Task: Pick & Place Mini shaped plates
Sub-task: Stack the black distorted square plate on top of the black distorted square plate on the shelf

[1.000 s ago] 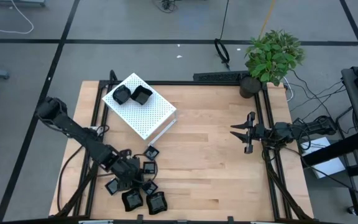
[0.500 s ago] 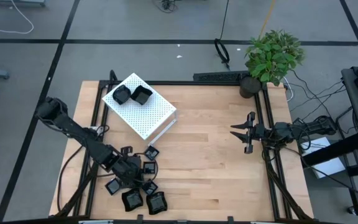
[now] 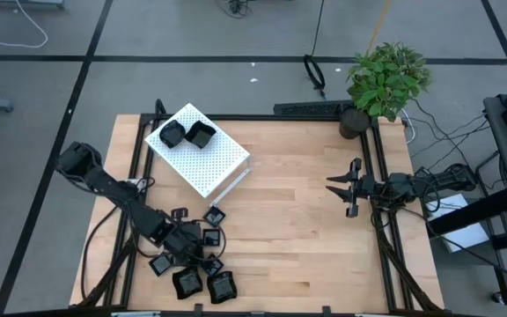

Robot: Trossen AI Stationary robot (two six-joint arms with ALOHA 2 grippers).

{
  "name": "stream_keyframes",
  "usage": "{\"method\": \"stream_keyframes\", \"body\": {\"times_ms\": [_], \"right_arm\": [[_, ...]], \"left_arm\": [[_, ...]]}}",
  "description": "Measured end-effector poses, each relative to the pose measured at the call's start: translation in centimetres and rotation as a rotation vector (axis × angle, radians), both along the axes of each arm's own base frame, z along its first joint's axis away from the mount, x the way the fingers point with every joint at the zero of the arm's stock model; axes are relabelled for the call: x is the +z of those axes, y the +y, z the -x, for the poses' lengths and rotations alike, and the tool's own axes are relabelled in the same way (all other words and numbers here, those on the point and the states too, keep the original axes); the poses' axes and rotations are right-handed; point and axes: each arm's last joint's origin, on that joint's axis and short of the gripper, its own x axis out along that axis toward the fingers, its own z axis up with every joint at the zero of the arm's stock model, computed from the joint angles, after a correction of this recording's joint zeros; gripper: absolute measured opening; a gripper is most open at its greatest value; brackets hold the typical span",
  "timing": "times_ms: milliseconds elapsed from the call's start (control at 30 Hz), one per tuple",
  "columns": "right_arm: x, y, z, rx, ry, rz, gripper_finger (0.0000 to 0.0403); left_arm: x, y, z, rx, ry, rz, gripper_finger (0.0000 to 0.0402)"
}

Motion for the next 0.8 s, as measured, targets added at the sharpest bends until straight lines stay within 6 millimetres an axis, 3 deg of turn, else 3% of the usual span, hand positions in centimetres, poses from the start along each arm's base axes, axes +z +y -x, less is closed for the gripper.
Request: {"method": "stream_keyframes", "body": {"times_ms": [367,800], "right_arm": [[0.0,0.0,0.0,0.0,0.0,0.0,0.0102],[0.0,0.0,0.0,0.0,0.0,0.0,0.0102]], "left_arm": [[0.0,-0.03,0.0,-0.003,0.003,0.007,0.0142],[0.03,-0.03,0.01,-0.006,0.004,0.009,0.0007]]}}
